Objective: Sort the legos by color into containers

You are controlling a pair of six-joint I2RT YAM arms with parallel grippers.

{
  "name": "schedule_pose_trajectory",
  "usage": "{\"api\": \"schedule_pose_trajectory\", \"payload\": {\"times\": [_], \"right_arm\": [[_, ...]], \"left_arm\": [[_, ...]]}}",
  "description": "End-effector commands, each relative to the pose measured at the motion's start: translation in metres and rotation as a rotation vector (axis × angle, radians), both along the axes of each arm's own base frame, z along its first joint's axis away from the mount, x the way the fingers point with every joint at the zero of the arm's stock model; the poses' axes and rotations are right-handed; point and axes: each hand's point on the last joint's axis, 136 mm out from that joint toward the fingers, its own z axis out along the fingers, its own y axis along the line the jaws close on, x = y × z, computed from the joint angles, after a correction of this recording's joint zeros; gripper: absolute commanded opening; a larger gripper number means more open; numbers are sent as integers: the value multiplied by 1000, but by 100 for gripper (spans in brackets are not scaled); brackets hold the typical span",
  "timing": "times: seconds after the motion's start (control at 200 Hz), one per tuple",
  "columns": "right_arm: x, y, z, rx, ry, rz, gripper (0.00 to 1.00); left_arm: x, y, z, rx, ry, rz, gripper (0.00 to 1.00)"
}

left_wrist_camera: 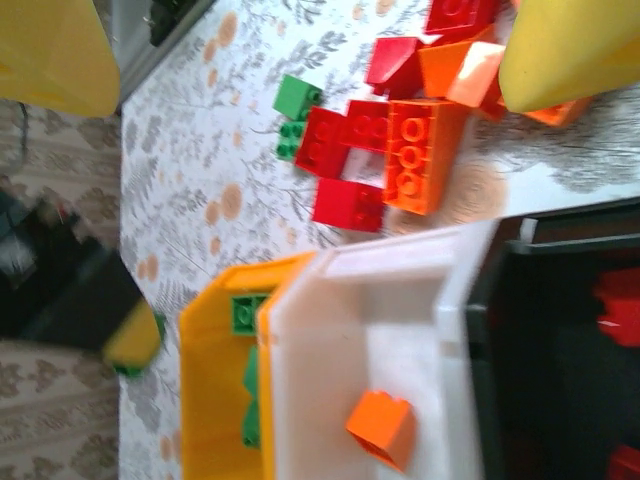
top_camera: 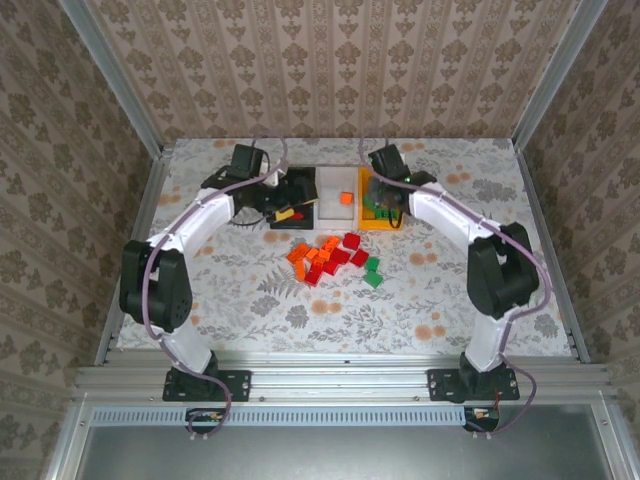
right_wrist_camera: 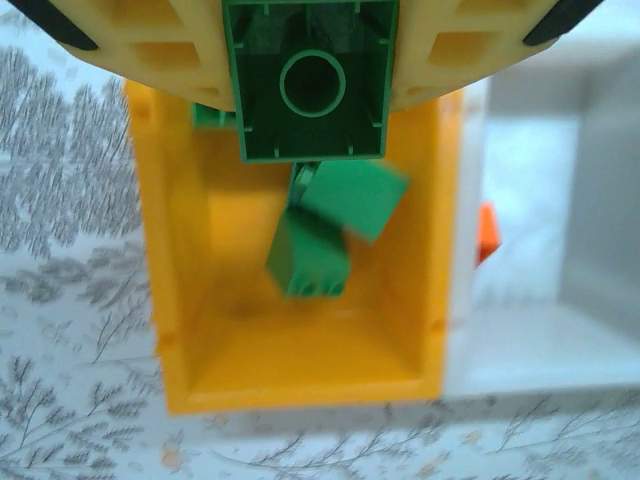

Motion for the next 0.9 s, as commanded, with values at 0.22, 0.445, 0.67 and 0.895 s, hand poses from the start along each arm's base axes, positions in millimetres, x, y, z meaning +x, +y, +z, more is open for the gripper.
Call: {"api": "schedule_pose_trajectory", "payload": {"times": [0.22, 0.445, 0.67, 0.895], "right_arm": [[21, -12, -33, -57, 128, 37, 45], [3, -10, 25, -28, 16, 59, 53], [-92, 13, 5, -7, 66, 202, 57], [-174, 47, -53, -19, 231, 408, 66]], "left_arm": [[-3, -11, 9, -57, 8, -27, 100], [-3, -12, 8, -58, 14, -28, 100], [-6, -12, 6, -41, 25, -26, 100], [-6, -11, -3, -17, 45, -20, 100]]}}
